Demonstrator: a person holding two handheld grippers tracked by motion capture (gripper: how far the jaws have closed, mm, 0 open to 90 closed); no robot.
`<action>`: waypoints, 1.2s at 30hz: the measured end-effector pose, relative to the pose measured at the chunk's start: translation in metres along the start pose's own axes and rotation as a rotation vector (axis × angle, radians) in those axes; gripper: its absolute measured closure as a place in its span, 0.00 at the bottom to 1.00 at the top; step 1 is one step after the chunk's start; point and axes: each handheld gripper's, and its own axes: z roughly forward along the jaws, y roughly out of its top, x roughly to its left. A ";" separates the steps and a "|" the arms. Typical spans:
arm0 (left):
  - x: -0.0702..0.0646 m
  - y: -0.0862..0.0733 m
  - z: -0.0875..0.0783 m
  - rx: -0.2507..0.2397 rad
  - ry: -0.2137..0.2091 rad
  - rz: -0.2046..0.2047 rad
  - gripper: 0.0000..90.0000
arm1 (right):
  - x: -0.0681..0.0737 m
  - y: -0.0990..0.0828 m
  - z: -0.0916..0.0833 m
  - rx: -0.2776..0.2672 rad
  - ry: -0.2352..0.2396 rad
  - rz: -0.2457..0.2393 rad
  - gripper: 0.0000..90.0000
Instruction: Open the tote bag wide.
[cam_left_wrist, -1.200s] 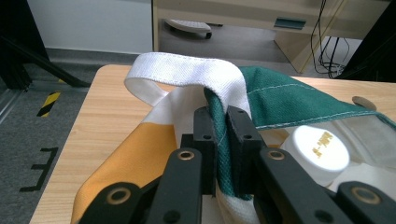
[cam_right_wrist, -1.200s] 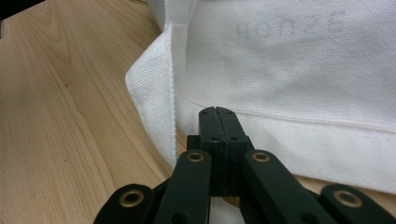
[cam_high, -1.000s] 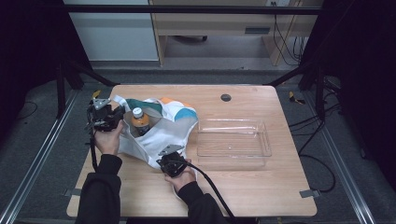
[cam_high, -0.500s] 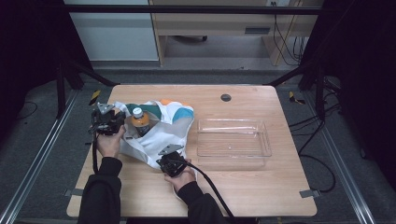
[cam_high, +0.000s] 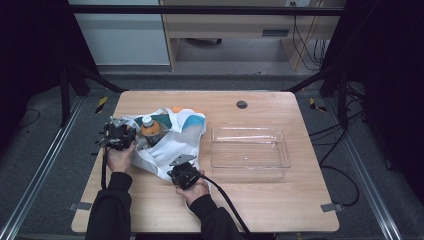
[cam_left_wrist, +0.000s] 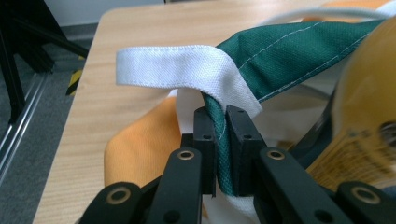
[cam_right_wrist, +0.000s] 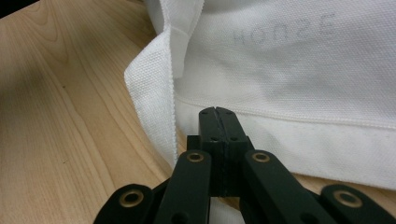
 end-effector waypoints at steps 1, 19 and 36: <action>0.001 -0.002 0.002 0.017 -0.001 0.000 0.92 | 0.000 0.000 0.000 -0.001 0.000 0.002 1.00; -0.001 -0.026 0.010 0.064 -0.027 -0.006 0.92 | 0.001 0.000 -0.003 0.027 -0.005 0.003 1.00; 0.004 -0.029 -0.008 0.011 -0.056 -0.022 0.84 | 0.004 -0.003 -0.010 0.037 -0.017 0.007 1.00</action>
